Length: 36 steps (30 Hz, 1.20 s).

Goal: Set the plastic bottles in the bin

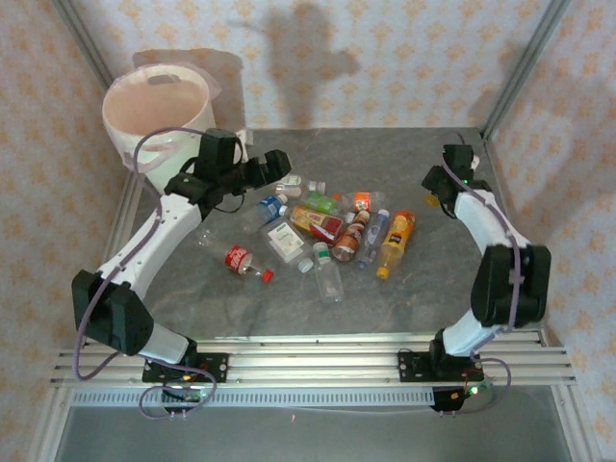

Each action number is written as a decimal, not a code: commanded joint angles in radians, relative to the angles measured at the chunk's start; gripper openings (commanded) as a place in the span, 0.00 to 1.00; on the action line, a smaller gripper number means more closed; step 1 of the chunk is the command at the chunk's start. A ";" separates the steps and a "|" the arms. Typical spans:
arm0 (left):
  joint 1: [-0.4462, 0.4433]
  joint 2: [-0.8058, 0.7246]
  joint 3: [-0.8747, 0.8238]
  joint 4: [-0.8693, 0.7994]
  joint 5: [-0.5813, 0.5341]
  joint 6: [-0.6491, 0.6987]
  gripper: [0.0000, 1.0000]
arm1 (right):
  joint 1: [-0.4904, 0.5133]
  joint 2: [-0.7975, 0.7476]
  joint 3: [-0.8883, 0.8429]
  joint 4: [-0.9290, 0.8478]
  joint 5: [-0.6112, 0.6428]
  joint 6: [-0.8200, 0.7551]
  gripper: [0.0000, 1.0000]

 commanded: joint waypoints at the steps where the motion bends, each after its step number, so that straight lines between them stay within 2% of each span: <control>1: -0.030 0.020 -0.003 0.108 0.083 -0.041 1.00 | 0.011 -0.128 -0.096 0.140 -0.218 -0.029 0.44; 3: -0.054 0.041 0.011 0.136 0.125 -0.043 1.00 | 0.038 -0.209 -0.147 0.209 -0.347 -0.038 0.44; 8: -0.114 0.080 0.066 0.171 0.236 -0.019 1.00 | 0.137 -0.332 -0.197 0.249 -0.567 -0.115 0.44; 15: -0.160 0.097 0.098 0.270 0.343 -0.010 1.00 | 0.256 -0.424 -0.225 0.273 -0.757 -0.187 0.40; 20: -0.195 0.105 0.127 0.317 0.403 0.012 0.98 | 0.326 -0.415 -0.187 0.212 -0.836 -0.224 0.40; 24: -0.232 0.103 0.148 0.324 0.383 0.045 0.97 | 0.369 -0.396 -0.152 0.190 -0.893 -0.234 0.40; 28: -0.233 0.110 0.150 0.331 0.327 0.032 0.97 | 0.399 -0.382 -0.132 0.199 -0.925 -0.234 0.39; 32: -0.233 0.144 0.146 0.421 0.409 -0.036 0.98 | 0.420 -0.369 -0.116 0.220 -0.959 -0.217 0.39; 36: -0.233 0.163 0.136 0.492 0.443 -0.088 0.91 | 0.430 -0.369 -0.121 0.268 -0.977 -0.190 0.40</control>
